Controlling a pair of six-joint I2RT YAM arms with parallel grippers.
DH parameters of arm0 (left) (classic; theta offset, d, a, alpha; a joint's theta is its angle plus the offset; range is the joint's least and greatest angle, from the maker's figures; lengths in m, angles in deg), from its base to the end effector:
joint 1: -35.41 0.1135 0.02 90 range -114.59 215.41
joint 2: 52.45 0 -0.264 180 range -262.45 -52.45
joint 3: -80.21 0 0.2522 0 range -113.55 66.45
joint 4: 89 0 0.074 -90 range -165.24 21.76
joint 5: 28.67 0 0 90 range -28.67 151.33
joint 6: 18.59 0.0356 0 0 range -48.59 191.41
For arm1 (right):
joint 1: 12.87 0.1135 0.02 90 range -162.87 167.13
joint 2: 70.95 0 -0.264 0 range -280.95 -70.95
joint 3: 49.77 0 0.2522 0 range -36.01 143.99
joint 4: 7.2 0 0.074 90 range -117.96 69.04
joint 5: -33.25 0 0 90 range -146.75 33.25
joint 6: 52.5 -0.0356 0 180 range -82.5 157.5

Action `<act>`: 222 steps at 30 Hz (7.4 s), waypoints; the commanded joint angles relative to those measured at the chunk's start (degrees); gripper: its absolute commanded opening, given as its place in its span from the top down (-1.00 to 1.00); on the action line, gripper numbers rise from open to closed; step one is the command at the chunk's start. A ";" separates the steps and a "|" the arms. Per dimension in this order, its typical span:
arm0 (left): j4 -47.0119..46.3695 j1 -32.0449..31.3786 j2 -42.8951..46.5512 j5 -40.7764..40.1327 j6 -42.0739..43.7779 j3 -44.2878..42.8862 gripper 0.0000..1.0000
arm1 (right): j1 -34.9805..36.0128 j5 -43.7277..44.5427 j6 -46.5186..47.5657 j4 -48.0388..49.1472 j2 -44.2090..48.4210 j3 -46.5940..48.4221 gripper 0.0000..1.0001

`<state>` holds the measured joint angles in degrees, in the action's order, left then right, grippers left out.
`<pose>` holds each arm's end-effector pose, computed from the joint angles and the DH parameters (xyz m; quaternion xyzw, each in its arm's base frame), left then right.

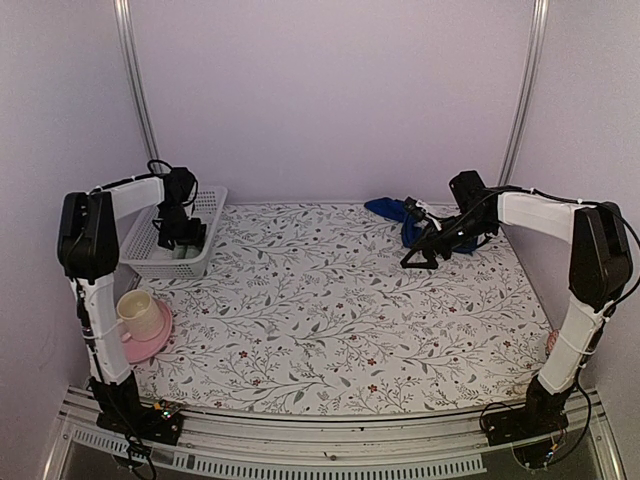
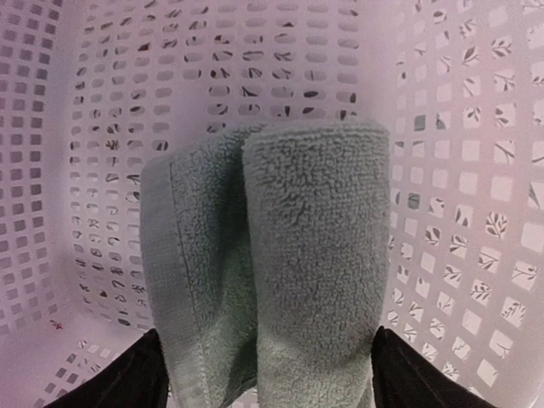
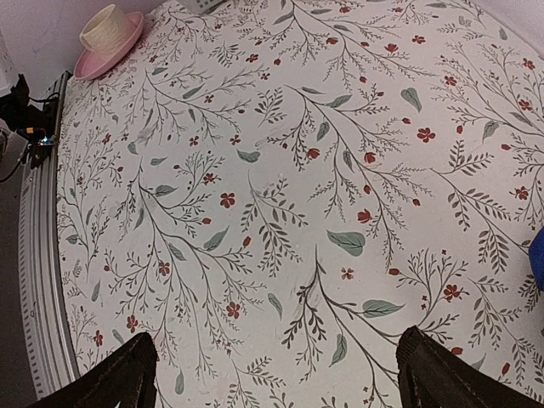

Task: Roll the towels
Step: Place the towel in the storage box, then adjust the towel in the storage box.

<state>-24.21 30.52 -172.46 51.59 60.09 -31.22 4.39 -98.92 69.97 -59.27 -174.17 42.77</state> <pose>0.4316 -0.0309 0.2000 -0.0676 0.9837 0.0628 0.1545 0.3502 0.1338 0.2345 -0.4582 0.7871 0.3175 0.2641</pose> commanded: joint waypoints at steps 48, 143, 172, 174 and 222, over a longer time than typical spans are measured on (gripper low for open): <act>-8.48 -1.50 0.52 7.64 -2.40 6.93 0.51 | 0.55 0.05 1.02 -0.59 1.53 -0.12 -0.97; -11.73 -6.33 1.39 2.27 -4.51 9.06 0.69 | 1.44 0.78 1.33 -1.01 -0.32 0.05 -0.98; -36.90 8.31 8.46 41.88 -13.69 27.82 0.51 | 1.43 1.04 1.37 -1.15 -1.19 0.05 -0.97; -35.38 8.31 8.68 39.57 -12.89 27.00 0.38 | 1.41 1.08 1.40 -1.09 -1.27 0.06 -0.98; -16.15 -5.86 7.92 0.13 -5.01 12.84 -0.44 | 1.55 1.04 1.47 -1.66 -1.11 0.34 -0.98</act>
<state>-44.04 26.70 -162.51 58.48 53.82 -16.25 5.53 -97.54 71.02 -60.40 -175.31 42.77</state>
